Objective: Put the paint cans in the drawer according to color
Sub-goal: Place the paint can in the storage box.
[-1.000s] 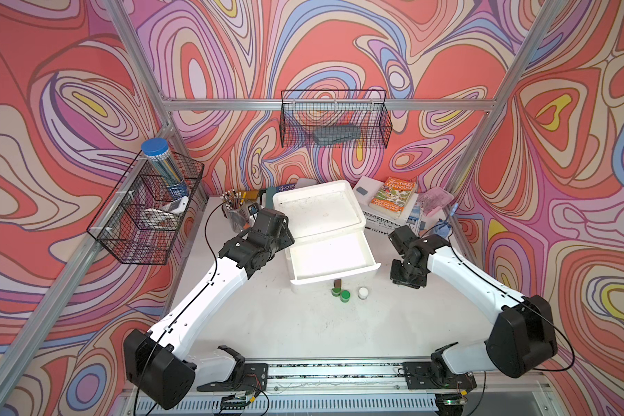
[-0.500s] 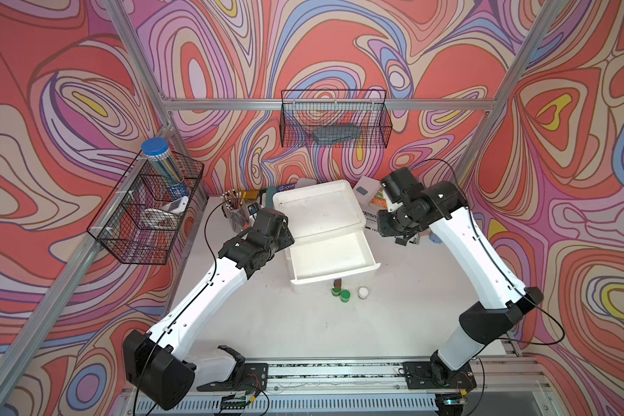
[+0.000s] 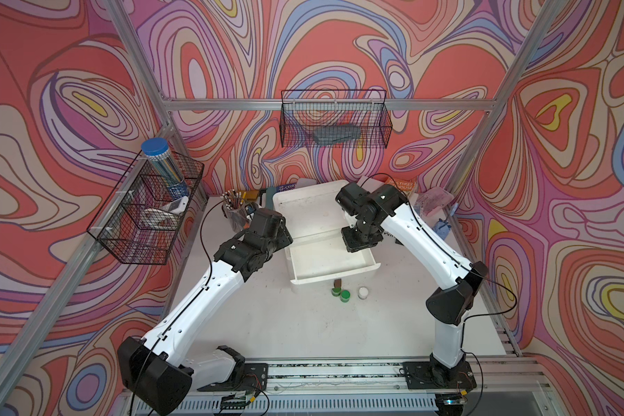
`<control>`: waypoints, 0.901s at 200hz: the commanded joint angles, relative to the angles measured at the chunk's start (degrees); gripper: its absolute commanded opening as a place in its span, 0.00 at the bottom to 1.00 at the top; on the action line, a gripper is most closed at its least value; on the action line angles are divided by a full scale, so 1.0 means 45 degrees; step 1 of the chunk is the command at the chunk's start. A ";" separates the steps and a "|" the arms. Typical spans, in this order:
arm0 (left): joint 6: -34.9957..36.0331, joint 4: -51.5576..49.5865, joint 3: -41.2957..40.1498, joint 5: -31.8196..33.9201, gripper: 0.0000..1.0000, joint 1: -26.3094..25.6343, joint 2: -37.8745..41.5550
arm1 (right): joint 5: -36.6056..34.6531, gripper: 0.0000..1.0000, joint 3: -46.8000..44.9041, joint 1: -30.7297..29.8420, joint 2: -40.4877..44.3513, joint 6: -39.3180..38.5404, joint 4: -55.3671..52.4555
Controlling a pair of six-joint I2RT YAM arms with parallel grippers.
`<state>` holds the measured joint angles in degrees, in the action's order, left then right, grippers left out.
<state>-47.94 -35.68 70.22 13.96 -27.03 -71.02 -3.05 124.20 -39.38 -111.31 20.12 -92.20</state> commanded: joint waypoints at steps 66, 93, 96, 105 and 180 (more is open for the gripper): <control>0.0484 -0.0748 0.0139 0.0785 0.68 0.0146 0.0295 | 0.0346 0.23 -0.1652 -0.0430 -0.0182 -0.0261 0.1056; 0.0527 -0.0766 0.0177 0.0774 0.68 0.0138 0.0295 | 0.0112 0.39 -0.1713 -0.0439 -0.0323 -0.0257 0.1037; 0.0536 -0.0775 0.0195 0.0782 0.68 0.0145 0.0292 | 0.0084 0.41 -0.1689 -0.0443 -0.0331 -0.0253 0.1037; 0.0556 -0.0796 0.0252 0.0785 0.68 0.0146 0.0277 | 0.0046 0.46 -0.1556 -0.0457 -0.0327 -0.0254 0.1041; 0.2847 0.0141 0.0907 0.0200 0.68 -0.0080 0.0711 | -0.1089 0.62 -0.0625 -0.0488 0.1820 0.0306 0.2751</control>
<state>-42.30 -36.84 72.03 15.20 -26.68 -70.17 -3.73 122.45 -41.32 -110.83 19.49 -86.04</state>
